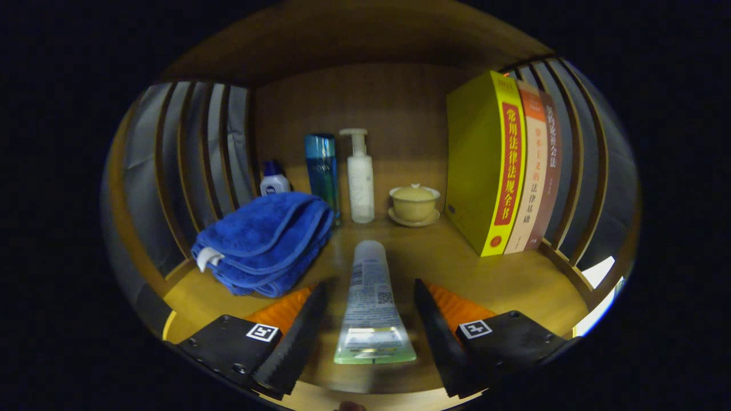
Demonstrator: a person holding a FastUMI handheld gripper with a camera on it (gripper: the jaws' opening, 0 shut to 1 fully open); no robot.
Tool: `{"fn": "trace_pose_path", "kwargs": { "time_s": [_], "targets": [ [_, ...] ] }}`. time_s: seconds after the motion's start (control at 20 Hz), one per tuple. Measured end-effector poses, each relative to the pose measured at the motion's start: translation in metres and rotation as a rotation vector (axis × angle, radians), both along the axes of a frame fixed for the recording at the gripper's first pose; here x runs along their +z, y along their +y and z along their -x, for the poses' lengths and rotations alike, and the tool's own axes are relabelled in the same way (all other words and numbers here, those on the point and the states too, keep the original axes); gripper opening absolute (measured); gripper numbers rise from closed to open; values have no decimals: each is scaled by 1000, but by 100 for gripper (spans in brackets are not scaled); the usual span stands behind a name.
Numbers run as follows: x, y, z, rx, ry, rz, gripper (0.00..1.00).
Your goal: Pull open the drawer, take out the items inside it, and place them on the countertop above the cabinet.
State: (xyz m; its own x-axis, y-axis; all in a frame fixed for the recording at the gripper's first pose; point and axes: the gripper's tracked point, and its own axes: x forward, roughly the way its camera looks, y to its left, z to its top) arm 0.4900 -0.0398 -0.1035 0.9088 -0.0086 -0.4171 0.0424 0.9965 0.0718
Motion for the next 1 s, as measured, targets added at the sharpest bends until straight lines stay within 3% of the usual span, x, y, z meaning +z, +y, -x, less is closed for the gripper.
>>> {"fn": "trace_pose_path", "kwargs": {
  "time_s": [0.2,0.55,0.8,1.0],
  "targets": [
    [68,8,34,-20,-137,48,99],
    [151,17,134,-84,-267,145,99],
    [179,40,189,-90,-322,165,99],
    [168,60,246,-67,-378,139,99]
  ]
}}
